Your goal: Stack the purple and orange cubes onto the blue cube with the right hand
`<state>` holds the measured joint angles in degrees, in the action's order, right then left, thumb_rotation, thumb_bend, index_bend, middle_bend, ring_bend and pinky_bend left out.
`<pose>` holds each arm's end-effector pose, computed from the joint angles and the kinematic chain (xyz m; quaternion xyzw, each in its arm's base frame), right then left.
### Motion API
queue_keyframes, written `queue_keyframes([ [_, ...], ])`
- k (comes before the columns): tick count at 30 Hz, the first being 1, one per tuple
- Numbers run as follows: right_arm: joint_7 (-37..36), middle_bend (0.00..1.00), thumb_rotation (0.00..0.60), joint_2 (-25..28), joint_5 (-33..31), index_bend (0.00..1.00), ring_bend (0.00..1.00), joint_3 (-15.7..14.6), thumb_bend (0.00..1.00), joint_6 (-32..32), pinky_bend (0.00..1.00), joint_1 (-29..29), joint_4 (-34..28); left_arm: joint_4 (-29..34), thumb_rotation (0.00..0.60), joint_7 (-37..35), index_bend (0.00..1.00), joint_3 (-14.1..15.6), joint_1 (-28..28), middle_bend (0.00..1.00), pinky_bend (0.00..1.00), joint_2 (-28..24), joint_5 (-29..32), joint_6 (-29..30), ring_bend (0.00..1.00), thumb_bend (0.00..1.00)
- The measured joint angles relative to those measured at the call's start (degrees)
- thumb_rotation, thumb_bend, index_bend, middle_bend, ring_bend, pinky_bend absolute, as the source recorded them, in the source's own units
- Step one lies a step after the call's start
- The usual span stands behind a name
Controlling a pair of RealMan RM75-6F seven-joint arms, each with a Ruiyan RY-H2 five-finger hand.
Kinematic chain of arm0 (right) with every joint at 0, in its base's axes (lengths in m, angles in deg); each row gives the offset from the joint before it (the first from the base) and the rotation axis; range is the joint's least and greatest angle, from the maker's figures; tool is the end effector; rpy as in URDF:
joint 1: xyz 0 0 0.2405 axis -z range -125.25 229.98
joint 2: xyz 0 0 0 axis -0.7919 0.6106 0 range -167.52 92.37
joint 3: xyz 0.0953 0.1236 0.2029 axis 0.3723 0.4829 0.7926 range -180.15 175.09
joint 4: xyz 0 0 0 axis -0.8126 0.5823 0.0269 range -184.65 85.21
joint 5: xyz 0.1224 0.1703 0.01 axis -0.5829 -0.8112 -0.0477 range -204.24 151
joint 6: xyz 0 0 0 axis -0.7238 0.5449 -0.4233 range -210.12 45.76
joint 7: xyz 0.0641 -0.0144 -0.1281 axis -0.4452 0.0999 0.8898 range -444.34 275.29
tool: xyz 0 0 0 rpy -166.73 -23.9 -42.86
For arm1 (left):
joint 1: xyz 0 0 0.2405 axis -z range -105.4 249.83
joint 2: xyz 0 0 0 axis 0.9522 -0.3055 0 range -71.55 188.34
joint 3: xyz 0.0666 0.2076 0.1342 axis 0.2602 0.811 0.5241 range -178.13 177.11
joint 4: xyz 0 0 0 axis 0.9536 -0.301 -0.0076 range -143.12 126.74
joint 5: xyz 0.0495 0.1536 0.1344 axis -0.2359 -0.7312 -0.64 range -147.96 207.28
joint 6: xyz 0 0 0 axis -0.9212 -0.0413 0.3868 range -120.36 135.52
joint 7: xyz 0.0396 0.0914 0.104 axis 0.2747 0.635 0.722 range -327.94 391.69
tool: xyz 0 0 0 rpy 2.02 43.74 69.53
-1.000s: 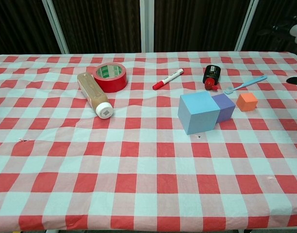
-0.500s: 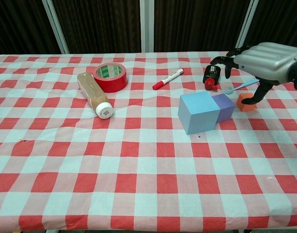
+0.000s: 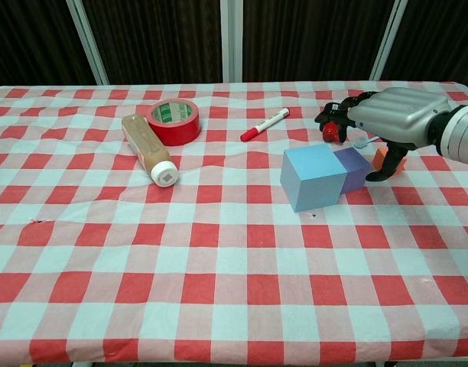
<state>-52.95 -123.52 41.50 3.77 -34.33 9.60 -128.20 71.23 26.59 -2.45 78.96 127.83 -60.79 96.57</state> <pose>-0.1867 -0.3505 -0.0134 0.8299 -0.2405 0.2400 0.4425 -0.3269 0.1908 0.1525 -0.6180 -0.3344 -0.4153 0.5777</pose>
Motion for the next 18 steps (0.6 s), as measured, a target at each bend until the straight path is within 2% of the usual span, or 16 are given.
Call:
queue_keyframes([
  [8, -0.15, 0.31, 0.600, -1.07, -1.34, 0.00, 0.05, -0.18, 0.11, -1.36, 0.08, -1.23, 0.47, 0.25, 0.600, -0.45, 0.20, 0.24, 0.06, 0.18, 0.25, -0.42, 0.40, -1.01, 0.13, 0.17],
  [18, 1.53, 0.41, 0.600, -1.96, -2.48, 0.00, 0.14, -0.75, 0.13, -0.05, 0.11, -1.57, 1.48, 0.12, 0.600, -1.31, 0.20, 0.53, -0.09, 0.18, 0.25, -0.72, 0.83, -1.65, 0.13, 0.17],
])
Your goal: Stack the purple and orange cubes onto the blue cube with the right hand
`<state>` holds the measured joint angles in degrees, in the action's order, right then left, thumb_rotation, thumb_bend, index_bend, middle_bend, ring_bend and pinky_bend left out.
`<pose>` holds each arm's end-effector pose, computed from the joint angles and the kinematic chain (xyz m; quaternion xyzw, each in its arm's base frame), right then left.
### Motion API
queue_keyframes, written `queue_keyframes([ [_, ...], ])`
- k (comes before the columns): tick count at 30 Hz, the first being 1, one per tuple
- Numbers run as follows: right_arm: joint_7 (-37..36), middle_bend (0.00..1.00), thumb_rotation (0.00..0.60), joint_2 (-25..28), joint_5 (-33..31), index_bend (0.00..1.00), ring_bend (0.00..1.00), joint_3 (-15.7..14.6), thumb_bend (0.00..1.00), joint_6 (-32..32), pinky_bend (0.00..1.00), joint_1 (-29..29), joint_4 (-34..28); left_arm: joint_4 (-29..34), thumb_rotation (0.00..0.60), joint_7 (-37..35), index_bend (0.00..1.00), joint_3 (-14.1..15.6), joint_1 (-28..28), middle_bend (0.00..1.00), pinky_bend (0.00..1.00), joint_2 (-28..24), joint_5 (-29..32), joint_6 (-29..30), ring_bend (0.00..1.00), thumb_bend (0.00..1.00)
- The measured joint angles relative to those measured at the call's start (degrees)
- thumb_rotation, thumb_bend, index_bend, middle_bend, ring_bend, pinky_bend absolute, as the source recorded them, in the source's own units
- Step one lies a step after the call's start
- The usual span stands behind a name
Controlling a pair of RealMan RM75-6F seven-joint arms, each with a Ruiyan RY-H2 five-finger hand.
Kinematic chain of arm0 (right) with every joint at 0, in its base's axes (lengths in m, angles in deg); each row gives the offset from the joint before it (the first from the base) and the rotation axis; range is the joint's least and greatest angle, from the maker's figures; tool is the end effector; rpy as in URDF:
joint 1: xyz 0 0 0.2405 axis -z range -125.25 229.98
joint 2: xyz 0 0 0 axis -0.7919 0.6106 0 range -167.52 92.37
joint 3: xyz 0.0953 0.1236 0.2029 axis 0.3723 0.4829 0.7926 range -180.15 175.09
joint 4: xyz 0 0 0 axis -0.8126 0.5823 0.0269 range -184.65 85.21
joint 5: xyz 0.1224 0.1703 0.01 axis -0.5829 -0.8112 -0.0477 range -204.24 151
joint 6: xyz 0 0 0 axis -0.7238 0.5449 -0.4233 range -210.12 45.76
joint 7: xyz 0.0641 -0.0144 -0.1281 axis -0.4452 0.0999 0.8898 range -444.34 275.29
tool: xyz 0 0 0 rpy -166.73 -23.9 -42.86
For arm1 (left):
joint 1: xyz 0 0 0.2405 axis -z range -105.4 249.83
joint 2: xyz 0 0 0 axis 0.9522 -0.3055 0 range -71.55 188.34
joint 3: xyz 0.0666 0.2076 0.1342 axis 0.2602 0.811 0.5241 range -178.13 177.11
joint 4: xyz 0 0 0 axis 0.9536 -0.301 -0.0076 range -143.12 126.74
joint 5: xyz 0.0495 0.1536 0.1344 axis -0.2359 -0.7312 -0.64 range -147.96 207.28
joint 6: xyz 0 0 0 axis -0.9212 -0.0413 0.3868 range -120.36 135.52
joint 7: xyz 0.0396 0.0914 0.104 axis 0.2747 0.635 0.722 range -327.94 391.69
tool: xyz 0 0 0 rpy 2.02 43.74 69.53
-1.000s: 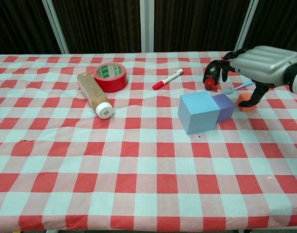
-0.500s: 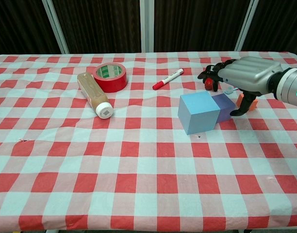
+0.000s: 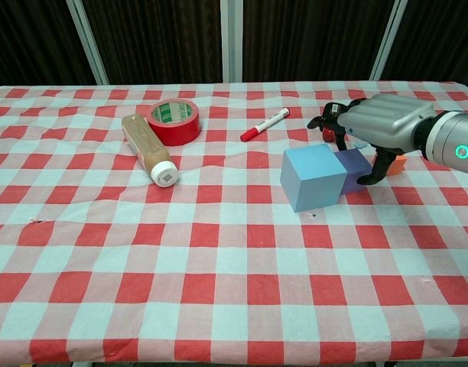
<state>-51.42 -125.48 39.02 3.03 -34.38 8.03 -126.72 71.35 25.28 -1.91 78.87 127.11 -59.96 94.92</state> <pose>-0.1830 -0.3532 -0.0240 0.8324 -0.2398 0.2323 0.4423 -0.3325 0.1889 0.1529 -0.6182 -0.3528 -0.4044 0.5743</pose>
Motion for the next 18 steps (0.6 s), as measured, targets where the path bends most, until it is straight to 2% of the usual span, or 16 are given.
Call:
queue_keyframes([
  [10, -0.28, 0.43, 0.600, 2.11, 0.72, 0.00, 0.15, 0.40, 0.14, 2.63, 0.12, 0.36, -2.92, -0.71, 0.600, -0.86, 0.20, -0.06, -0.13, 0.18, 0.25, 0.24, 0.30, -0.09, 0.13, 0.17],
  [18, 4.11, 0.43, 0.600, 9.28, 0.54, 0.00, 0.15, 2.09, 0.14, 4.94, 0.12, -0.45, -14.21, -0.38, 0.600, -0.58, 0.20, -0.12, -0.06, 0.18, 0.25, 0.08, 0.15, -0.05, 0.13, 0.17],
])
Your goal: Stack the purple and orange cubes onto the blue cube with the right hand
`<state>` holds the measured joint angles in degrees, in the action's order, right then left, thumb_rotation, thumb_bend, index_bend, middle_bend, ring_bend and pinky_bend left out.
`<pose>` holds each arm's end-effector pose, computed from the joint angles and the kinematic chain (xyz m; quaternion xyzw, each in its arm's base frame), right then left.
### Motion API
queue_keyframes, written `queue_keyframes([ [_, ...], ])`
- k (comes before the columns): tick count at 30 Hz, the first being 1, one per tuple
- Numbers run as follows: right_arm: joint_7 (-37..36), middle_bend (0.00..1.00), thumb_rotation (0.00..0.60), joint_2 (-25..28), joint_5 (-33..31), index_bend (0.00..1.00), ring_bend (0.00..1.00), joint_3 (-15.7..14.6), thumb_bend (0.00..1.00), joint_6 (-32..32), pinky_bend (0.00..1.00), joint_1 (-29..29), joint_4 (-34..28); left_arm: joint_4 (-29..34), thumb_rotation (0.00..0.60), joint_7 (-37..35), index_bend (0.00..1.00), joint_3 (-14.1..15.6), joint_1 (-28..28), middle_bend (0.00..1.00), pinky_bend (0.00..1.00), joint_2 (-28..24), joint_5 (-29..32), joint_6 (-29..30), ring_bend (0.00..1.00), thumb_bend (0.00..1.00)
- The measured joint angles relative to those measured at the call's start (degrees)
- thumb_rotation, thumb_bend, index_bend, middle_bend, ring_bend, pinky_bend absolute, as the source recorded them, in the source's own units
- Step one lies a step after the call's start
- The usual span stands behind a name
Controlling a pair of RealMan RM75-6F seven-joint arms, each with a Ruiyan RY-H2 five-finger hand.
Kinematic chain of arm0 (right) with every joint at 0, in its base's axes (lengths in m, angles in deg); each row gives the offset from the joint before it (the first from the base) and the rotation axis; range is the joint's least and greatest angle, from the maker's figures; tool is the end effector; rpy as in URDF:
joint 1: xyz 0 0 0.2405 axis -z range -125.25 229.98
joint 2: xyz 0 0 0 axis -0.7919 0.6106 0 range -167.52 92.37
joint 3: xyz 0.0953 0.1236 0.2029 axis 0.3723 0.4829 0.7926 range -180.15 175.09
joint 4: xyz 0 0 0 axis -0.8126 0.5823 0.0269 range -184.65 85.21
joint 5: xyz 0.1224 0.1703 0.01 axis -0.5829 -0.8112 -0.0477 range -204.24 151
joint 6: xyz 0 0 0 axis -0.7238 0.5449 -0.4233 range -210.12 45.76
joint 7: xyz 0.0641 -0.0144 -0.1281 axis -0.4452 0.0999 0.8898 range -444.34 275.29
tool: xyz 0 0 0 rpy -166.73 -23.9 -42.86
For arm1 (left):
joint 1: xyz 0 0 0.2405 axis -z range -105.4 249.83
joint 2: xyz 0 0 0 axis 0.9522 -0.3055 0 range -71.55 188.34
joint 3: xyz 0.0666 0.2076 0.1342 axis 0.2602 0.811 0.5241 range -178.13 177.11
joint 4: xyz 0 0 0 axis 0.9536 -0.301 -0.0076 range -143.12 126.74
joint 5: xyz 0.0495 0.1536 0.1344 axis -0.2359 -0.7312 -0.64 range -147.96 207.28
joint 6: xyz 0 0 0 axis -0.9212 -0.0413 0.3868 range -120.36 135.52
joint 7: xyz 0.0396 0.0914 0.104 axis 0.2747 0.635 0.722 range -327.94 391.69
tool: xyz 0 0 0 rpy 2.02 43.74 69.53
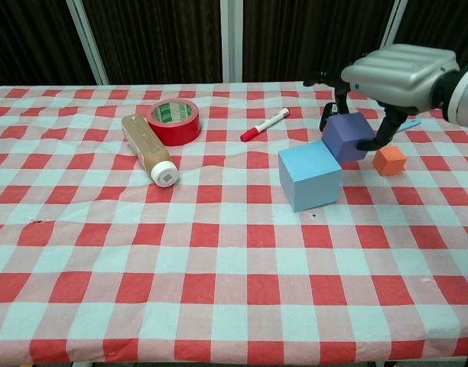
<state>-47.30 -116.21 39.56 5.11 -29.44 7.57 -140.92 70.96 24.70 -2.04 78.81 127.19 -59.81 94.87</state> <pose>-0.1442 -0.3454 0.0229 0.8236 -0.2029 0.2805 0.4493 -0.3340 0.1892 0.1536 -0.6159 -0.3547 -0.4055 0.5748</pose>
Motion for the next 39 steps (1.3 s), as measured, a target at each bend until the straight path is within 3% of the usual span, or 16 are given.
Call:
queue_keyframes([
  [5, 7.80, 0.43, 0.600, 4.52, -3.96, 0.00, 0.17, 0.89, 0.14, 0.50, 0.12, -1.79, -7.04, 0.29, 0.600, 0.27, 0.20, 0.04, 0.03, 0.18, 0.25, 0.07, 0.00, -0.15, 0.13, 0.17],
  [11, 13.05, 0.43, 0.600, 6.17, -10.87, 0.00, 0.18, 1.56, 0.14, 1.20, 0.12, -4.63, -11.45, 0.30, 0.600, 0.16, 0.20, -0.02, 0.14, 0.18, 0.25, 0.08, 0.06, -0.31, 0.13, 0.17],
  [25, 11.24, 0.44, 0.600, 0.28, -15.49, 0.00, 0.18, -0.47, 0.14, 0.53, 0.12, -7.74, -8.41, 0.16, 0.600, -1.27, 0.20, -0.15, 0.16, 0.18, 0.25, -0.32, 0.59, -0.83, 0.13, 0.17],
  [39, 14.10, 0.44, 0.600, 0.90, -22.80, 0.00, 0.18, -0.53, 0.14, 5.07, 0.12, -9.73, -13.73, -0.39, 0.600, -3.33, 0.20, -0.22, 0.55, 0.18, 0.25, -0.69, 0.65, -1.46, 0.13, 0.17],
])
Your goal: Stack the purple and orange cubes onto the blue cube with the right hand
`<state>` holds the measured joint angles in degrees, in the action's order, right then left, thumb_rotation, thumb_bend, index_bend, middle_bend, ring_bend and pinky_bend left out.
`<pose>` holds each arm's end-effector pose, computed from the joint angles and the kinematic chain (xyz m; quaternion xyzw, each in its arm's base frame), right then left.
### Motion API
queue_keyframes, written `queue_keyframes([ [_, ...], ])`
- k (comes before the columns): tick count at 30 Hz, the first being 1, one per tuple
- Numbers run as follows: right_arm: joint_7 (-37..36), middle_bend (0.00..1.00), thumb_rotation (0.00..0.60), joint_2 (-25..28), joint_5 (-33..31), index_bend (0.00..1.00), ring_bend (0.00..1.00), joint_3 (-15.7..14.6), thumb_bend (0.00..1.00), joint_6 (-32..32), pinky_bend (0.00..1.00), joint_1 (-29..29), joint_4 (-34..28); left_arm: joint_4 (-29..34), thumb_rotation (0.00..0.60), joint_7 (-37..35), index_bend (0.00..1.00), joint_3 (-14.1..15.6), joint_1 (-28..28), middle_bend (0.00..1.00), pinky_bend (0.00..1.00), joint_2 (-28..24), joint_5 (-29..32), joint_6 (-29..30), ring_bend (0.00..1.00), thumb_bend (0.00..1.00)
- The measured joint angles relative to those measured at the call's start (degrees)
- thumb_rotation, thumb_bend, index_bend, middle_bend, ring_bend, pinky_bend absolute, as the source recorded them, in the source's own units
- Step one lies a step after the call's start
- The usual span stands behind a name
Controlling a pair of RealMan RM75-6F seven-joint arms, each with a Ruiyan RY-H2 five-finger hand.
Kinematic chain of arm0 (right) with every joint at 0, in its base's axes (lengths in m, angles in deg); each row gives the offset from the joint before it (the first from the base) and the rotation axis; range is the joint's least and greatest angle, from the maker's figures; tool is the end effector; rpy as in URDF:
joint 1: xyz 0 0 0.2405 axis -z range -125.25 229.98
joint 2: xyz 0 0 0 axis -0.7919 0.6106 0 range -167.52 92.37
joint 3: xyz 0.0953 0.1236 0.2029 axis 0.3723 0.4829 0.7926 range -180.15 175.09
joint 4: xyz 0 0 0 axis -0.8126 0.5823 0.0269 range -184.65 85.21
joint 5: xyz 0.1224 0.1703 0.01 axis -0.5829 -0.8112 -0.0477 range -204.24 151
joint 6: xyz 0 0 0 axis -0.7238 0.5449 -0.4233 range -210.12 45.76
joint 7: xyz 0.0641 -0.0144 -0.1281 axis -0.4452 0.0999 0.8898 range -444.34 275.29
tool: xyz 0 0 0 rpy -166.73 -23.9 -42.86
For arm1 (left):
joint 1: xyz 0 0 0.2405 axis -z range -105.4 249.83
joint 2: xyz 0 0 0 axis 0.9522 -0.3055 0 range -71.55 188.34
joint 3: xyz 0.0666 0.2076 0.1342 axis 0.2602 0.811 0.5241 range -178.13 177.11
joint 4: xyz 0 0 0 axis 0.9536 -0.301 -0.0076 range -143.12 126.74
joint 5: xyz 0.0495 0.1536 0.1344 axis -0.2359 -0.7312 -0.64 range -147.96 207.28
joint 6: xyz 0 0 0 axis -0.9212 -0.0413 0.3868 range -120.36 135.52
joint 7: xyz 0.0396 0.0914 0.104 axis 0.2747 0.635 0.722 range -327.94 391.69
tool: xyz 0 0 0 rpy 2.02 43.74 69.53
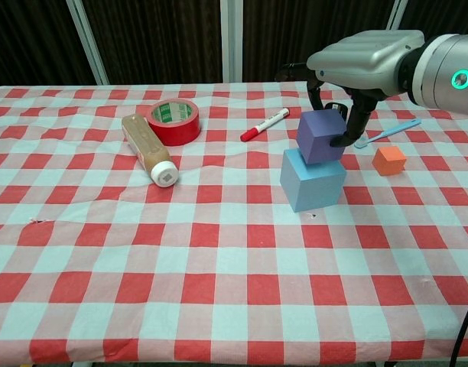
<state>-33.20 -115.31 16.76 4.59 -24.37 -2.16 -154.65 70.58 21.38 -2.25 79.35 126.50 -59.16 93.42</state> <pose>-0.0893 -0.3325 0.0168 0.8264 -0.2442 0.2538 0.4393 -0.3375 0.1936 0.1570 -0.6097 -0.3728 -0.4109 0.5661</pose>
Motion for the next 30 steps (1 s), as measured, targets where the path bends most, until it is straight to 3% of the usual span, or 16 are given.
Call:
queue_keyframes([
  [30, -1.77, 0.44, 0.600, 0.03, -4.94, 0.00, 0.18, -2.74, 0.14, -1.17, 0.12, -4.06, 1.30, -0.56, 0.600, -0.66, 0.20, 0.07, 0.44, 0.18, 0.25, -0.06, -0.54, -0.07, 0.13, 0.17],
])
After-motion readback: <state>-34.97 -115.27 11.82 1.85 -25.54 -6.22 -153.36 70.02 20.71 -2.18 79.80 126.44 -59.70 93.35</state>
